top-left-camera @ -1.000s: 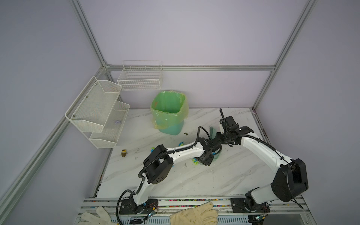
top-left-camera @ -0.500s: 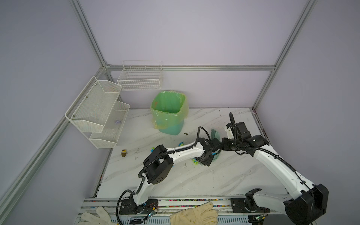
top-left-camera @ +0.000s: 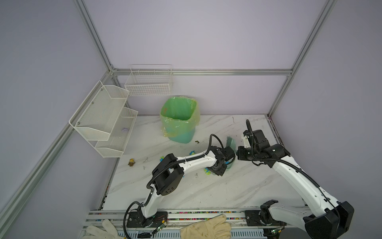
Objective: Sweep away the paper scraps from the table
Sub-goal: 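Stroke the brush repeatedly across the dustpan mouth with the right gripper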
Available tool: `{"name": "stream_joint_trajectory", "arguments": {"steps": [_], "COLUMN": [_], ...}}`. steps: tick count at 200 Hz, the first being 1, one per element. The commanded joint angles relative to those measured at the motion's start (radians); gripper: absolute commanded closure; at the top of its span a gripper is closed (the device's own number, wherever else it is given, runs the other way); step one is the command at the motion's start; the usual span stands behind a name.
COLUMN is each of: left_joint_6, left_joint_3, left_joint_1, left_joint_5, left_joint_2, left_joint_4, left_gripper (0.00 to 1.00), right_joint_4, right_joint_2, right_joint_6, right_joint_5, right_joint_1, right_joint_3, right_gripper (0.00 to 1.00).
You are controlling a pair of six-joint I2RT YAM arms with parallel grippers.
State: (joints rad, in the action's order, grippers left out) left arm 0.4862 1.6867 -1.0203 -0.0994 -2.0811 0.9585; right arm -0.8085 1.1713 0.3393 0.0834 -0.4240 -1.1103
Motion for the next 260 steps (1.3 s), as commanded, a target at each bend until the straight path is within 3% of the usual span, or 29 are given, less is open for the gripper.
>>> {"name": "stream_joint_trajectory", "arguments": {"steps": [1,76,130,184,233,260], "left_joint_6": [-0.005,-0.007,-0.011,-0.012,-0.014,-0.012], "left_joint_3": [-0.038,-0.04,-0.039,-0.036,-0.035,-0.035], "left_joint_1": [0.006,0.006,0.006,0.008,0.008,0.008], "left_joint_5": [-0.008,-0.011,-0.019,-0.029,-0.04,-0.043], "left_joint_2": [0.04,0.037,0.038,0.034,0.032,0.032], "left_joint_4": [-0.01,-0.016,-0.017,-0.017,-0.017,-0.018], "left_gripper": [1.0,1.0,1.0,1.0,1.0,1.0], "right_joint_4": [0.049,0.184,0.207,0.157,0.149,0.093], "right_joint_2": [0.036,0.172,0.195,0.108,-0.026,-0.069], "right_joint_6": [0.007,-0.002,-0.011,-0.024,-0.024,0.012], "right_joint_5": [-0.066,-0.054,0.019,0.13,0.302,0.25], "right_joint_1": [-0.004,-0.004,-0.004,-0.004,-0.004,-0.004], "right_joint_3": [-0.027,-0.037,0.025,0.106,0.162,0.146], "right_gripper": [1.0,1.0,1.0,1.0,1.0,1.0]}}
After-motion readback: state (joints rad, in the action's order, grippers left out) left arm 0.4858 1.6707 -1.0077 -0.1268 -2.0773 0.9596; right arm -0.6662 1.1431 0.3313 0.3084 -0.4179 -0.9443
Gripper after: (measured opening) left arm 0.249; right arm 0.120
